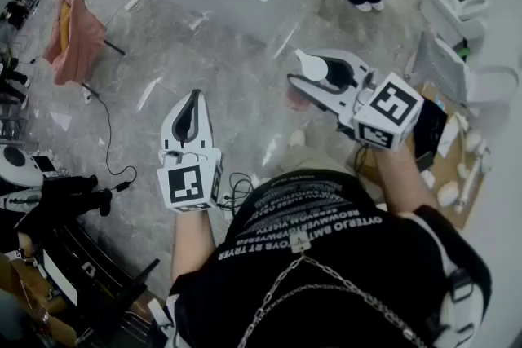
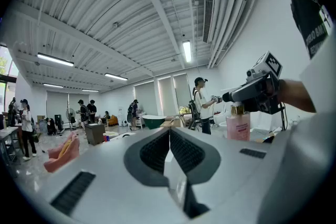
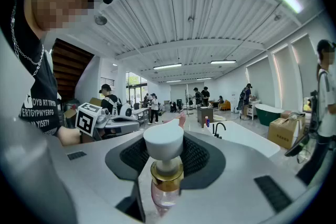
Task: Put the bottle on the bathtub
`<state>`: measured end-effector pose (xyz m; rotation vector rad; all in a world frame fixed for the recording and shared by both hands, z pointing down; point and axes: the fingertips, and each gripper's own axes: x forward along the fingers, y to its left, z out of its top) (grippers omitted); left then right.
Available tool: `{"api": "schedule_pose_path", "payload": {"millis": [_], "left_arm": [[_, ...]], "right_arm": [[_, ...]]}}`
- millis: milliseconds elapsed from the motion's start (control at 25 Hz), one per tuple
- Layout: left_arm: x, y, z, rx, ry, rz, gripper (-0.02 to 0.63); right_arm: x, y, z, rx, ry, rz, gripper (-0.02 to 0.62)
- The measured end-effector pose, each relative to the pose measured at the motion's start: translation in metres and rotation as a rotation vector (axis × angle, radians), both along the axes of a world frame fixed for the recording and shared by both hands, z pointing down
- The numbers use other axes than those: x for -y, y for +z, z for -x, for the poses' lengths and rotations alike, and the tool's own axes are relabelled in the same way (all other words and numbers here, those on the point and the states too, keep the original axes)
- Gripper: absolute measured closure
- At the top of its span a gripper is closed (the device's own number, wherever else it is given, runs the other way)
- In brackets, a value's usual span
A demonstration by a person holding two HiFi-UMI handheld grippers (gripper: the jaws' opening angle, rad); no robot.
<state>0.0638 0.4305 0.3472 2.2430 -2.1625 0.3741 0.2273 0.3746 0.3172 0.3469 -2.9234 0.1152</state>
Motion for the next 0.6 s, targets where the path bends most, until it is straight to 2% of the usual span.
{"api": "schedule_pose_path", "payload": {"millis": [200, 400, 600], "left_arm": [[0.042, 0.004, -0.008, -0.028, 0.021, -0.005, 0.600], [0.083, 0.009, 0.002, -0.001, 0.013, 0.005, 0.600], [0.118, 0.018, 0.001, -0.035, 0.010, 0.025, 0.600]], "right_arm": [[0.044, 0.012, -0.011, -0.001, 0.020, 0.032, 0.442], [0.091, 0.023, -0.006, -0.002, 0.036, 0.051, 0.442], [0.123, 0.026, -0.005, 0.002, 0.032, 0.067, 0.442]]}}
